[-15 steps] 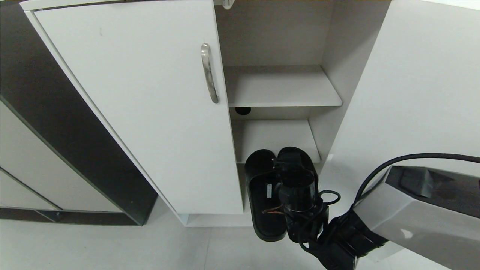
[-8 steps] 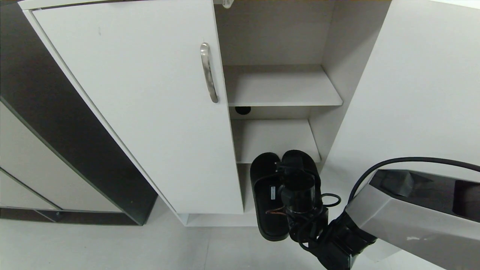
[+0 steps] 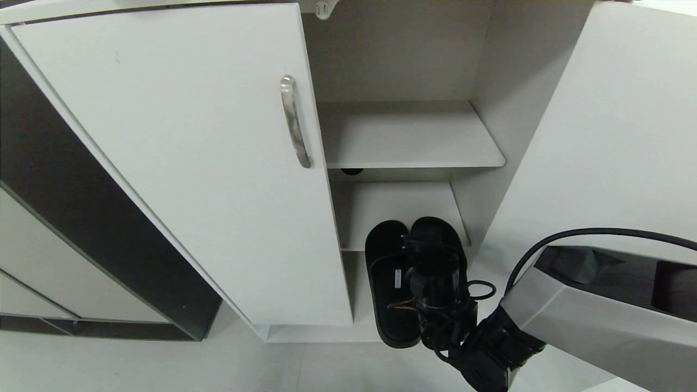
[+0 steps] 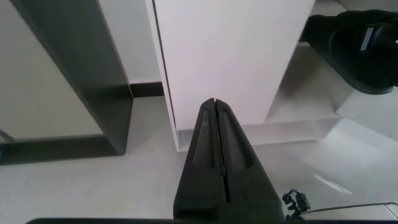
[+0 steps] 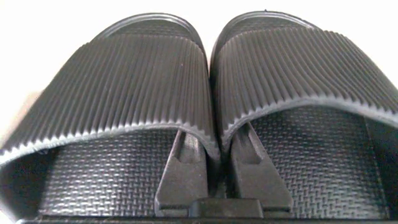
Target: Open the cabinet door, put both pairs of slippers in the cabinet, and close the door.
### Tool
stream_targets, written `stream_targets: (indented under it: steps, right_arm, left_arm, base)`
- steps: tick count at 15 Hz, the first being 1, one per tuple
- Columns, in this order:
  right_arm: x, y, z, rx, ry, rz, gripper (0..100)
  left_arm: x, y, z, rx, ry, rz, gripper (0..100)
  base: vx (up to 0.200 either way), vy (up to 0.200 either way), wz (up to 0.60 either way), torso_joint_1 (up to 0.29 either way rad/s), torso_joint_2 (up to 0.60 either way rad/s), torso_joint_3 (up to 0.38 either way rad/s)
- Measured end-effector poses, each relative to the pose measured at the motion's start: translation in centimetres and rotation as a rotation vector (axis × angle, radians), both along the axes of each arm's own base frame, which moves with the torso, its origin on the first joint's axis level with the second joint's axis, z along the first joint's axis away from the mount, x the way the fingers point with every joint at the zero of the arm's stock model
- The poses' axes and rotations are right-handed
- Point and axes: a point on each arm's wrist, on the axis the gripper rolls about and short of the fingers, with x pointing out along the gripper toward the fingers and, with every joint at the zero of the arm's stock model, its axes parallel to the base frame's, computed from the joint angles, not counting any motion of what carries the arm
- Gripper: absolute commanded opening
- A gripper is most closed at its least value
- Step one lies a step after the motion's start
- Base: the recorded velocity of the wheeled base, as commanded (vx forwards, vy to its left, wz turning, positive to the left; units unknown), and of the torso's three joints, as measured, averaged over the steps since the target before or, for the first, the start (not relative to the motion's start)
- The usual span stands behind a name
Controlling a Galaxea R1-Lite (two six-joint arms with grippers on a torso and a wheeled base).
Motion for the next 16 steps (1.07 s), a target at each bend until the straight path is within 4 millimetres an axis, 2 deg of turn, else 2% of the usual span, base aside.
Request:
stream_targets:
  steps: [1,7,16]
  right_arm:
    - [0.0,0.0,0.0,0.000,0.000,0.001,0]
    - [0.4,0.4,0.3,0.012,-0.013,0.010,0]
    - [7.8,2.1,2.3,0.040,-0.050,-0.061,0]
  left_arm:
    - [0.0,0.0,0.0,0.000,0.001,0.000,0]
    - [0.0,0.0,0.0,0.000,0.000,0.001,0]
    - [0.0,0.0,0.0,-0.003,0.000,0.001,0]
  base:
    - [0.200,0.000,0.00,-0.002,0.00,0.007]
    - [0.000,0.000,0.00,0.000,0.00,0.000]
    - [0.000,0.000,0.00,0.000,0.00,0.000]
